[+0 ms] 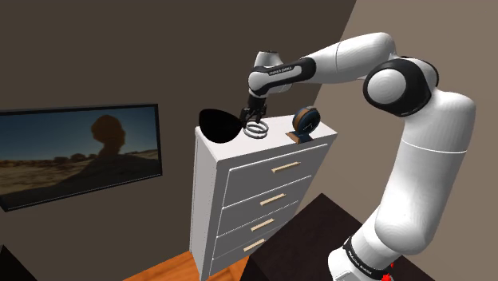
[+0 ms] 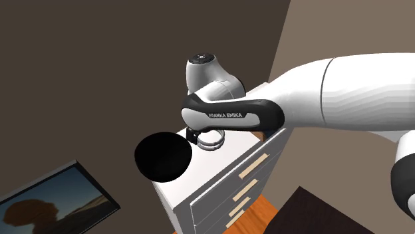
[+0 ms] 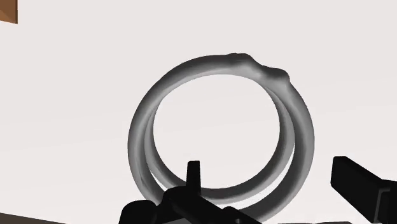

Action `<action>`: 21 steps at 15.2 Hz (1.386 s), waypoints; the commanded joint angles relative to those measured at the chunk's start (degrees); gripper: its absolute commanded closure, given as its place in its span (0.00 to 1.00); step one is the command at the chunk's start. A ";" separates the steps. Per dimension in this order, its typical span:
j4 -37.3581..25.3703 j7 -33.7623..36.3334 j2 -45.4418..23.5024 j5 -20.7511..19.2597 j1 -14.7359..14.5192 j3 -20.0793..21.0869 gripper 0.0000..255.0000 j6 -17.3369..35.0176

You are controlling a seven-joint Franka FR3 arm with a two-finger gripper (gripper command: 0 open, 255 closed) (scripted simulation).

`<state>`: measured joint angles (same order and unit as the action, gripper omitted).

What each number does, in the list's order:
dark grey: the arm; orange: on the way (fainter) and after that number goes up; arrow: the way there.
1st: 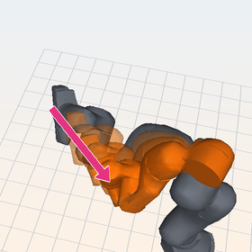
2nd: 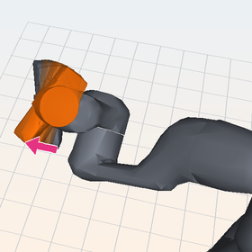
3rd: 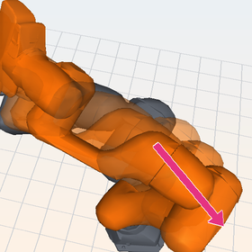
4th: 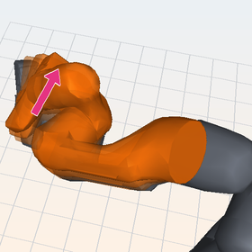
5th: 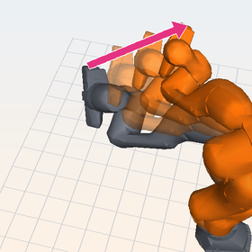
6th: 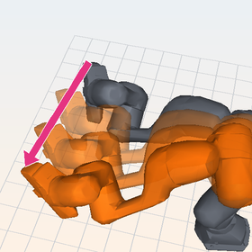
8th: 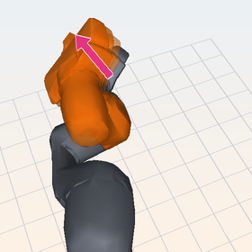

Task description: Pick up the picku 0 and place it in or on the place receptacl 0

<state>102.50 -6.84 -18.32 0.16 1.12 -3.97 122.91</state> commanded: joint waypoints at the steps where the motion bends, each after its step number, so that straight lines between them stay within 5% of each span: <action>1: 1.26 0.23 -0.85 0.17 -0.91 0.85 0.00 0.21; 6: 1.25 0.17 -0.85 0.25 -1.11 0.63 0.00 0.21; 7: 0.75 0.32 -0.76 0.26 -1.20 0.69 1.00 -0.37; 21: -0.49 0.20 0.73 0.16 -1.16 0.56 1.00 -3.11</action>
<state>102.18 -6.67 -17.93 0.33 0.00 -3.43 120.37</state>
